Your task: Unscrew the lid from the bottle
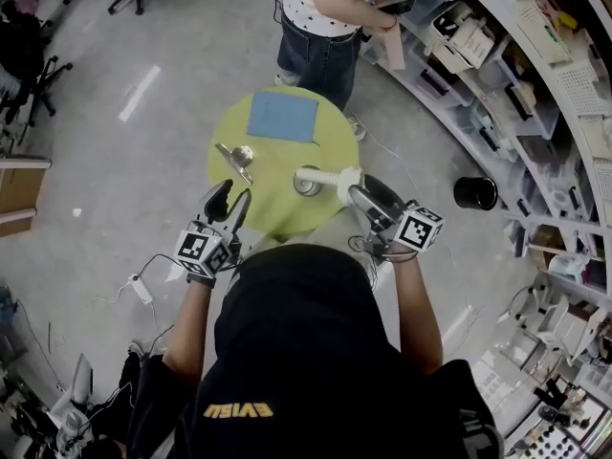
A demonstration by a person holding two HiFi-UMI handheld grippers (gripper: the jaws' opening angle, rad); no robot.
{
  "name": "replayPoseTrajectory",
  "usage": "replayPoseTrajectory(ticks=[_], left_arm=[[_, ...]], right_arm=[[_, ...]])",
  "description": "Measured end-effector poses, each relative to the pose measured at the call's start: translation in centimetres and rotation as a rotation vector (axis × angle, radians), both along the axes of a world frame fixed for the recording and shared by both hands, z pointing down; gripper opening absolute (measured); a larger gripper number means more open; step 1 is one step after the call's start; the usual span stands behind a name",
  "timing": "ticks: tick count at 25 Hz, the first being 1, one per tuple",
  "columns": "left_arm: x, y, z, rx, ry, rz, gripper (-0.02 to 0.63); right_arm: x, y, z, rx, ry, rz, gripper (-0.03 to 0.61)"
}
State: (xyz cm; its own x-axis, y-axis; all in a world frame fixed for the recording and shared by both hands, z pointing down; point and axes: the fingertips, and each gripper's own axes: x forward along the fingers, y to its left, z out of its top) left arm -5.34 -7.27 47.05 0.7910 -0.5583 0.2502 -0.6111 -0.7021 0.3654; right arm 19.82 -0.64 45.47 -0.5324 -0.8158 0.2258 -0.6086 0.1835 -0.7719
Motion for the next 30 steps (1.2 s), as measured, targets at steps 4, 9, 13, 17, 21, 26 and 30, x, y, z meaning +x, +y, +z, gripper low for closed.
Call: replayPoseTrajectory(ticks=[4, 9, 13, 17, 21, 26, 30], left_arm=[[-1.2, -0.6, -0.7, -0.056, 0.052, -0.067, 0.042], [-1.3, -0.7, -1.6, -0.077, 0.077, -0.079, 0.018], [-1.1, -0.9, -2.4, -0.095, 0.131, -0.098, 0.018], [-1.3, -0.8, -2.7, -0.095, 0.142, -0.106, 0.018], [-2.5, -1.0, -2.2, -0.117, 0.177, -0.153, 0.018], [-3.6, -1.4, -3.1, -0.105, 0.202, -0.186, 0.018], [-3.9, -1.4, -3.3, -0.105, 0.214, -0.199, 0.018]], right_arm=[[1.1, 0.8, -1.5, 0.022, -0.232, 0.091, 0.342], [1.3, 1.3, -3.0, 0.055, -0.449, 0.15, 0.342], [1.6, 1.4, -3.3, 0.073, -0.57, 0.182, 0.342], [1.8, 1.5, -3.7, 0.089, -0.654, 0.197, 0.342], [2.1, 1.8, -3.9, 0.103, -0.681, 0.205, 0.342], [2.3, 1.6, -4.9, 0.128, -0.693, 0.198, 0.342], [2.2, 1.5, -5.2, 0.132, -0.696, 0.189, 0.342]])
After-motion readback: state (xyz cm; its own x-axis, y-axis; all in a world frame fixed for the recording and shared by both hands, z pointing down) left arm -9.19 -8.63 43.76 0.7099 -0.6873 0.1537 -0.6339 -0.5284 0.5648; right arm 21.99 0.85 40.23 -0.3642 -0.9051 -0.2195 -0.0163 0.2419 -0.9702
